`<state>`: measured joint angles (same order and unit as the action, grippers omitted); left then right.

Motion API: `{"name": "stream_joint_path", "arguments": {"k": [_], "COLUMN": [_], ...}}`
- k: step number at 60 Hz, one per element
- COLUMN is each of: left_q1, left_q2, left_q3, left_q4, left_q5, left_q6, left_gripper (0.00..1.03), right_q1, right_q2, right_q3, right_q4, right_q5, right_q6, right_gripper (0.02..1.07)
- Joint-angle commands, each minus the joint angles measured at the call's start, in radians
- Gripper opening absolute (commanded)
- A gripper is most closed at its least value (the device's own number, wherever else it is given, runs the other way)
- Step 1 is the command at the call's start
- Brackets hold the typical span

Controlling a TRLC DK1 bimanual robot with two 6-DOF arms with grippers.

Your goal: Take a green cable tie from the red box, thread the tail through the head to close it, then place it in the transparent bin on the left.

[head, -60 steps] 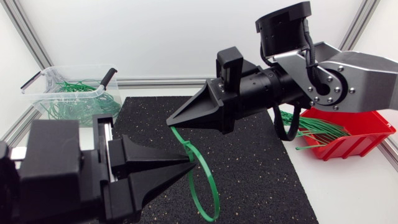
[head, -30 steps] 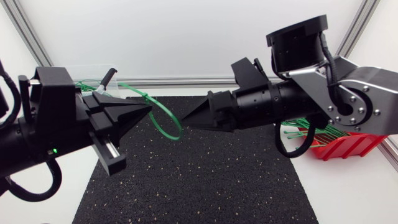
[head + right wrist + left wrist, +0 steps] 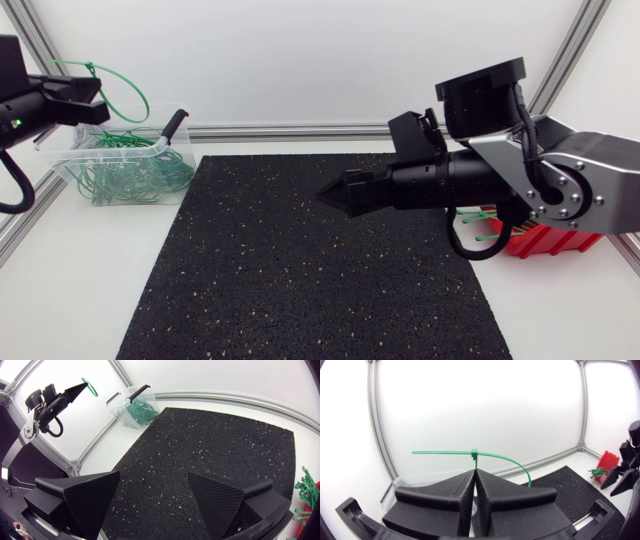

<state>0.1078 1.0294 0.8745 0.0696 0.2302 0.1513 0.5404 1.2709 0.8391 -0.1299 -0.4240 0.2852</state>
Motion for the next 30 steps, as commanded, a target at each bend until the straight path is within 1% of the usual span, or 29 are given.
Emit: {"name": "stream_joint_path", "arguments": {"k": [1, 5, 8, 12, 17, 22, 24, 25, 26, 27, 28, 29, 30], "left_q1": [0.076, 0.119, 0.13, 0.147, 0.15, 0.147, 0.141, 0.136, 0.132, 0.132, 0.132, 0.132, 0.13], "left_q2": [0.11, 0.196, 0.265, 0.35, 0.468, 0.572, 0.629, 0.666, 0.707, 0.733, 0.77, 0.801, 0.836], "left_q3": [0.138, 0.224, 0.293, 0.38, 0.498, 0.58, 0.626, 0.661, 0.707, 0.736, 0.774, 0.805, 0.839], "left_q4": [0.013, 0.004, -0.022, -0.057, -0.139, -0.194, -0.244, -0.287, -0.36, -0.406, -0.462, -0.511, -0.567], "left_q5": [-0.019, -0.051, -0.092, -0.126, -0.178, -0.239, -0.27, -0.282, -0.292, -0.295, -0.296, -0.296, -0.299], "left_q6": [-0.038, -0.055, -0.053, -0.053, -0.052, -0.044, -0.042, -0.035, -0.029, -0.027, -0.029, -0.027, -0.022], "left_gripper": [0.04, 0.04, 0.04, 0.04, 0.04, 0.04, 0.04, 0.04, 0.06, 0.09, 0.15, 0.23, 0.36], "right_q1": [-0.002, -0.002, -0.002, -0.002, 0.0, 0.0, 0.0, 0.0, 0.0, 0.0, 0.0, 0.0, 0.0], "right_q2": [-0.061, -0.094, -0.119, -0.151, -0.188, -0.219, -0.226, -0.235, -0.239, -0.245, -0.251, -0.255, -0.262], "right_q3": [-0.034, -0.043, -0.052, -0.067, -0.086, -0.103, -0.109, -0.112, -0.115, -0.117, -0.12, -0.121, -0.124], "right_q4": [-0.002, -0.02, -0.039, -0.05, -0.07, -0.089, -0.099, -0.103, -0.106, -0.109, -0.116, -0.12, -0.126], "right_q5": [0.028, 0.039, 0.047, 0.059, 0.065, 0.07, 0.07, 0.071, 0.071, 0.071, 0.071, 0.071, 0.071], "right_q6": [-0.037, -0.044, -0.054, -0.06, -0.064, -0.066, -0.067, -0.067, -0.067, -0.067, -0.069, -0.069, -0.07], "right_gripper": [1.03, 1.03, 1.03, 1.03, 1.03, 1.03, 1.03, 1.03, 1.03, 1.03, 1.03, 1.03, 1.03]}}
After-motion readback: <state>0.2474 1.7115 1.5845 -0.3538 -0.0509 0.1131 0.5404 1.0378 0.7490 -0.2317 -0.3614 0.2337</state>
